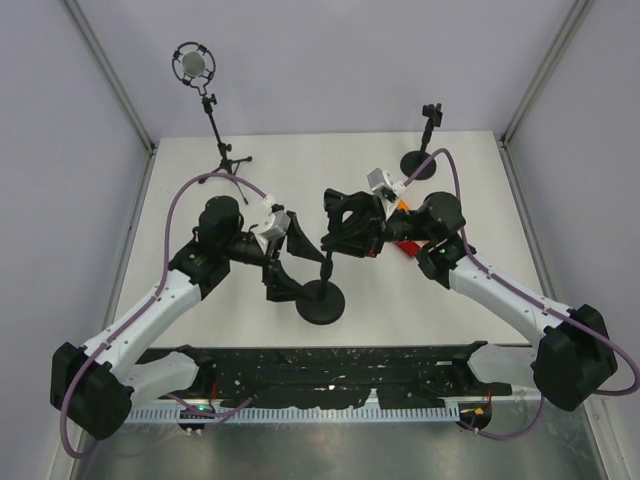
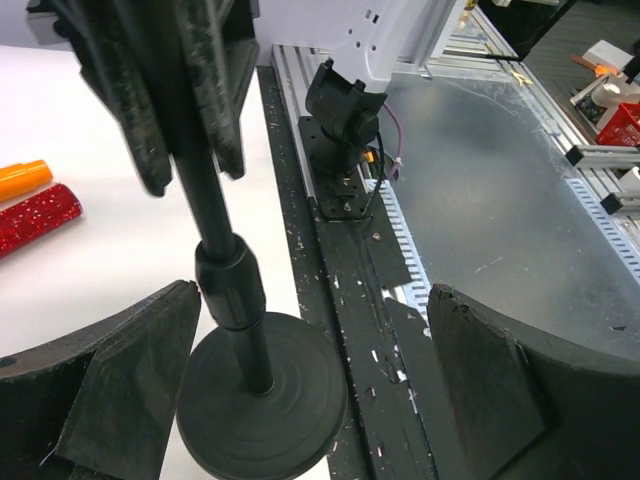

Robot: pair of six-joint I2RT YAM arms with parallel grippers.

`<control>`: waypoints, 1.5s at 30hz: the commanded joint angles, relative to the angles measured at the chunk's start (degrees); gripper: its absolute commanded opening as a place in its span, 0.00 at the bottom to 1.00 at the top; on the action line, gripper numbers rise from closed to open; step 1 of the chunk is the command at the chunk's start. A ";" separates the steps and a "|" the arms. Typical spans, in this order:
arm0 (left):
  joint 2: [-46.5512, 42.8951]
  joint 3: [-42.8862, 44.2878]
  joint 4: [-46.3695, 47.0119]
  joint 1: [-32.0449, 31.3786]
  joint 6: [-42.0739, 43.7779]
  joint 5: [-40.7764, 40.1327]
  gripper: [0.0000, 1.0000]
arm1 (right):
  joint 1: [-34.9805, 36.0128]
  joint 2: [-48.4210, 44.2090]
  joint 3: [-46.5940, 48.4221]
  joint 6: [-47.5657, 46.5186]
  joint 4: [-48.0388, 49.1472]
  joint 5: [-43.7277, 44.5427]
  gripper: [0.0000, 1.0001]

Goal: Remove the microphone from the stand

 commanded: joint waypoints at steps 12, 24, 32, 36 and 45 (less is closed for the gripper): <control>-0.56 1.10 0.50 -1.70 -0.19 6.07 1.00 | -1.30 0.71 3.34 -5.51 -0.16 4.52 0.05; -2.58 3.11 -5.20 0.14 3.23 8.28 1.00 | -4.12 -1.58 4.31 -12.63 -7.73 7.60 0.05; -4.43 4.53 -11.10 6.10 9.99 0.74 1.00 | -4.38 -3.60 2.03 -22.63 -13.26 10.84 0.06; -6.01 3.04 -11.28 12.61 12.20 -5.16 1.00 | -4.47 -5.09 -1.31 -29.50 -13.79 17.25 0.05; -12.77 0.75 -18.99 24.56 15.79 -13.07 1.00 | -4.56 -6.24 -10.71 -30.40 -2.47 26.22 0.05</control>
